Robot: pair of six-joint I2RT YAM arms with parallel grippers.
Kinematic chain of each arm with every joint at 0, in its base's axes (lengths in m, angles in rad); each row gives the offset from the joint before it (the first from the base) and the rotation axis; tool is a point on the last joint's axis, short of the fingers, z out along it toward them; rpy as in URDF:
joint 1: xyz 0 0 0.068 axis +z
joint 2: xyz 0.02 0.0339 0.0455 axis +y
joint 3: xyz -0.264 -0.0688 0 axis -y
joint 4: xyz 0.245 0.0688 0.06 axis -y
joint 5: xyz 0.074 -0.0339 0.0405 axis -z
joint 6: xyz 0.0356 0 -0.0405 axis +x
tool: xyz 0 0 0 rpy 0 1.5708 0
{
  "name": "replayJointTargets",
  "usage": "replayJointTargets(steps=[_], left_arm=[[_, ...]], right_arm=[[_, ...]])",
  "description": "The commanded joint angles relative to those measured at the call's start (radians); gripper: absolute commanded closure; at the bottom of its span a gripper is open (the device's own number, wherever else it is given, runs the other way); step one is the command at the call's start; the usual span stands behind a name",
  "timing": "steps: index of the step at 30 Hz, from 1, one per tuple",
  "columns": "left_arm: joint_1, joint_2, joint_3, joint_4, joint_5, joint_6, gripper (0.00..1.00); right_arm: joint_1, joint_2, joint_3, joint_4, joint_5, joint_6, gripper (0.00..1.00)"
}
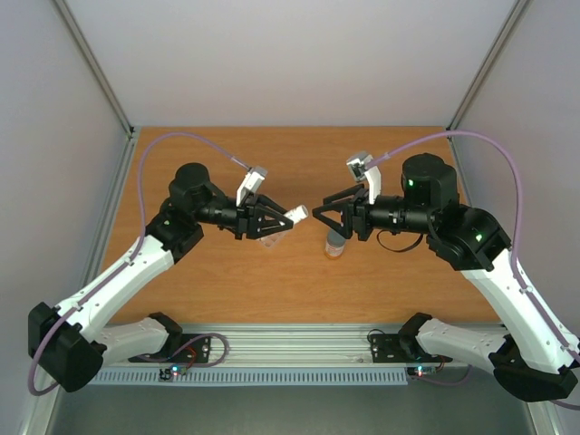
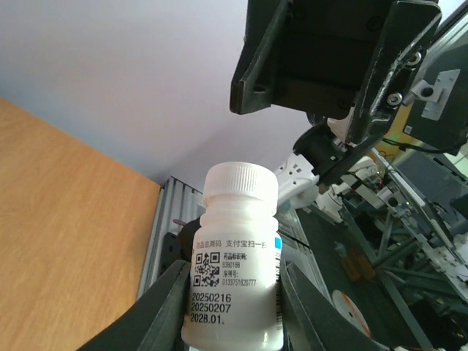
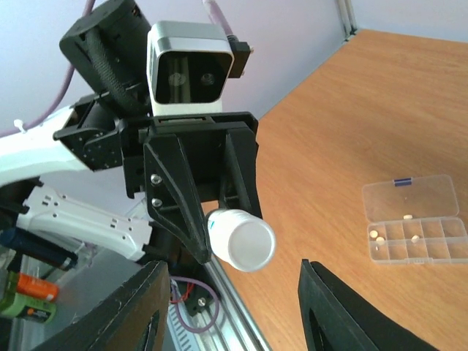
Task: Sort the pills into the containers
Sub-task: Screw the lid of the pill bottle onto the pill bottle.
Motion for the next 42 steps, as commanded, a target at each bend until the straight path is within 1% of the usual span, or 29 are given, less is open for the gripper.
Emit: replayJointTargets(steps=[1, 7, 10, 11, 12, 13, 20, 28, 38, 42], left_arm=[[0.005, 0.004, 0.025, -0.023, 0.092, -0.001, 1.0], [-0.003, 0.022, 0.061, -0.108, 0.139, 0.059, 1.0], [-0.007, 0.035, 0.081, -0.178, 0.155, 0.095, 1.0], [-0.009, 0.039, 0.087, -0.189, 0.158, 0.107, 1.0], [-0.01, 0.042, 0.089, -0.19, 0.164, 0.112, 1.0], [-0.011, 0.045, 0.092, -0.191, 0.169, 0.114, 1.0], [-0.023, 0.062, 0.119, -0.225, 0.181, 0.14, 1.0], [-0.031, 0.076, 0.139, -0.253, 0.186, 0.16, 1.0], [-0.035, 0.084, 0.15, -0.269, 0.189, 0.17, 1.0], [-0.037, 0.085, 0.151, -0.273, 0.19, 0.172, 1.0]], right_arm=[[-0.002, 0.008, 0.043, -0.066, -0.052, -0.095, 0.49], [-0.003, 0.017, 0.058, -0.097, -0.094, -0.135, 0.47], [-0.003, 0.031, 0.055, -0.12, -0.112, -0.156, 0.47], [-0.002, 0.031, 0.051, -0.121, -0.12, -0.16, 0.44], [-0.003, 0.033, 0.048, -0.121, -0.127, -0.162, 0.33], [-0.002, 0.036, 0.045, -0.124, -0.132, -0.165, 0.29], [-0.003, 0.049, 0.035, -0.124, -0.133, -0.179, 0.31], [-0.002, 0.064, 0.012, -0.113, -0.16, -0.19, 0.39], [-0.003, 0.077, -0.002, -0.109, -0.175, -0.205, 0.4], [-0.002, 0.081, -0.006, -0.108, -0.178, -0.209, 0.41]])
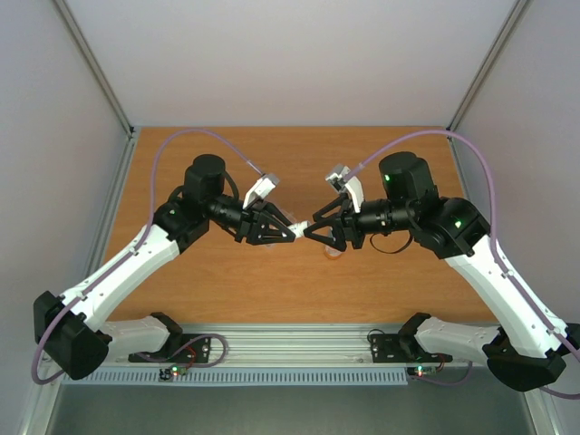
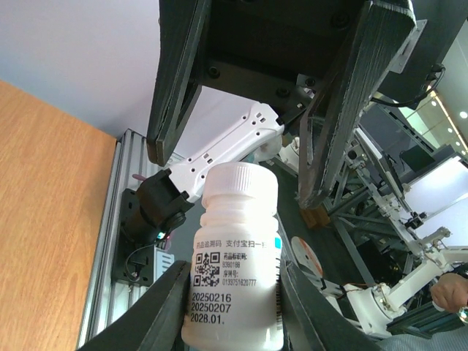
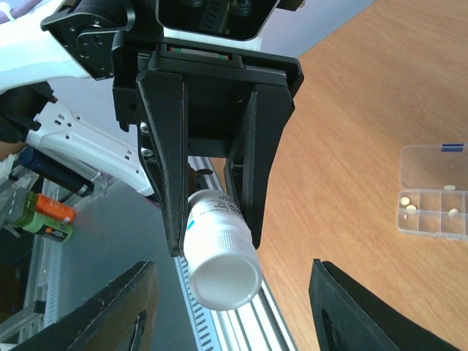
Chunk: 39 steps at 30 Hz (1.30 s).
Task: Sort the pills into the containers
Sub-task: Screw the lid of the pill bottle onto the pill bottle.
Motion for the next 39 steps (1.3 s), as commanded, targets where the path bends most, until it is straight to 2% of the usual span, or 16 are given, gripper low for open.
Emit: replayJointTargets(steps=[1, 25, 35, 39], left_arm=[[-0.007, 0.013, 0.032, -0.003, 0.023, 0.013, 1.0], [-0.009, 0.013, 0.037, -0.019, 0.026, 0.022, 1.0], [-0.012, 0.01, 0.037, -0.021, 0.03, 0.023, 1.0], [-0.013, 0.01, 0.036, -0.023, 0.032, 0.024, 1.0]], right_arm=[[-0.002, 0.005, -0.006, 0.007, -0.018, -0.023, 0.43], [-0.002, 0.015, -0.015, 0.025, -0.048, -0.015, 0.5], [-0.003, 0.019, -0.023, 0.031, -0.06, -0.015, 0.55], [-0.002, 0.019, -0.023, 0.032, -0.063, -0.014, 0.6]])
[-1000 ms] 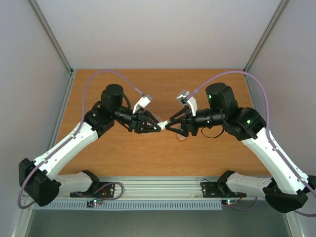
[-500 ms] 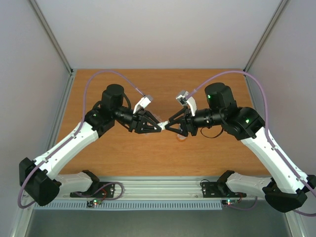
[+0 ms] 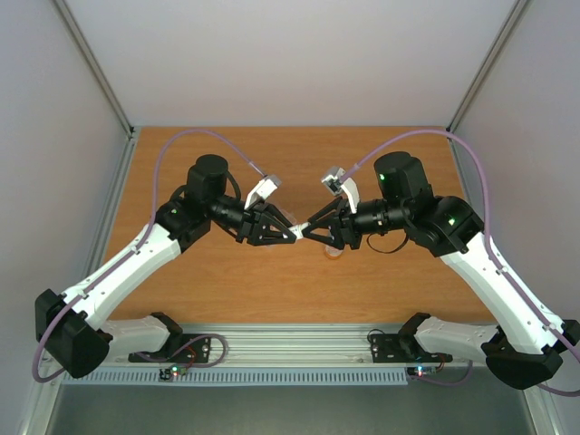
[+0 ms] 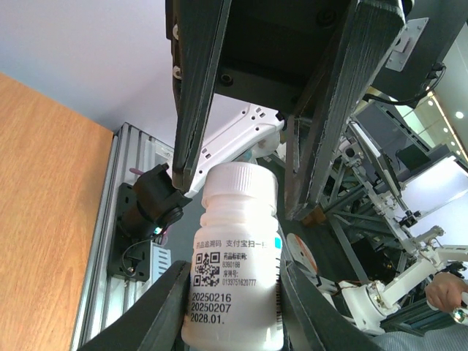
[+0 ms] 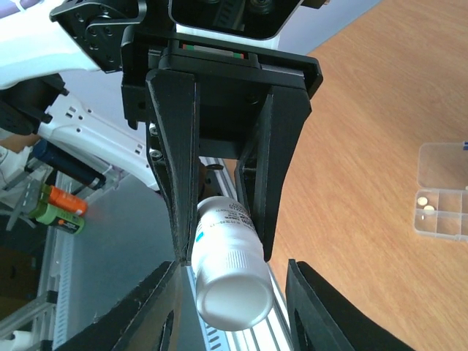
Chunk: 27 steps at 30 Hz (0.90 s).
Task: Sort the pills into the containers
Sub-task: Screw the lid of the pill bottle onto the pill bottle.
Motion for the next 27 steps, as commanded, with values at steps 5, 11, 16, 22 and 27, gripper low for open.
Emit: replayJointTargets(steps=[5, 11, 16, 22, 27], left_arm=[[-0.006, -0.002, 0.03, 0.003, 0.029, 0.02, 1.0], [-0.008, -0.001, 0.033, -0.001, 0.031, 0.021, 1.0], [-0.015, -0.002, 0.039, -0.009, 0.04, 0.026, 1.0], [-0.023, -0.006, 0.048, -0.051, 0.037, 0.063, 1.0], [-0.022, -0.016, 0.06, -0.097, 0.0, 0.112, 1.0]], right_arm=[[-0.002, 0.009, -0.003, 0.011, -0.031, -0.008, 0.69], [-0.003, 0.016, 0.006, 0.004, -0.035, -0.009, 0.76], [-0.002, 0.025, 0.011, -0.002, -0.044, -0.014, 0.78], [-0.002, 0.037, 0.021, 0.002, -0.076, -0.001, 0.8], [-0.003, 0.053, 0.027, 0.005, -0.077, 0.036, 0.83]])
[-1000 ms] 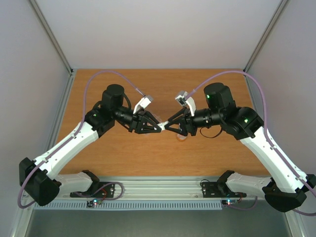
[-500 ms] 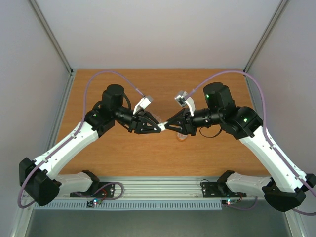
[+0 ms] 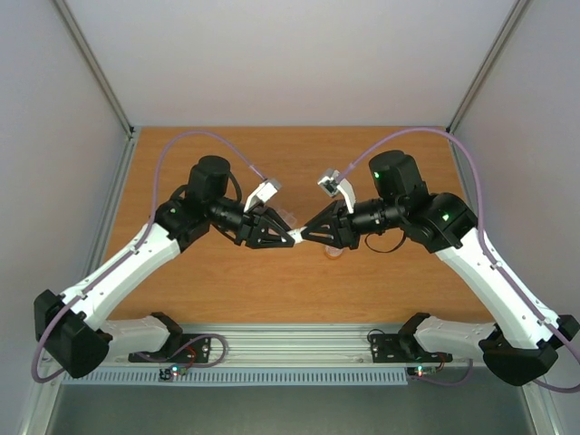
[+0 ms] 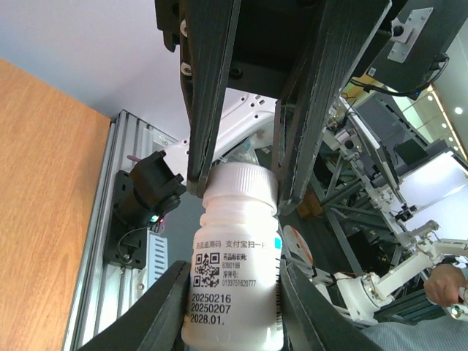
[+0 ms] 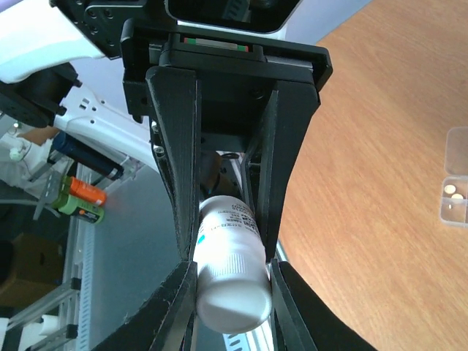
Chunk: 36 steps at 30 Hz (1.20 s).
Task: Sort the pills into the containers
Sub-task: Screw the lid of the pill bottle onto the pill bottle.
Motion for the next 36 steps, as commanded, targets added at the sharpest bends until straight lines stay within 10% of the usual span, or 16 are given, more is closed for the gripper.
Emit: replayJointTargets(steps=[1, 36], left_arm=[[-0.019, -0.019, 0.052, -0.017, -0.026, 0.063, 1.0], [-0.079, -0.226, -0.002, 0.009, -0.666, 0.297, 1.0]], right_arm=[[0.002, 0.029, 0.023, 0.03, -0.019, 0.047, 0.83], [0.002, 0.169, 0.08, 0.049, -0.089, 0.484, 0.85]])
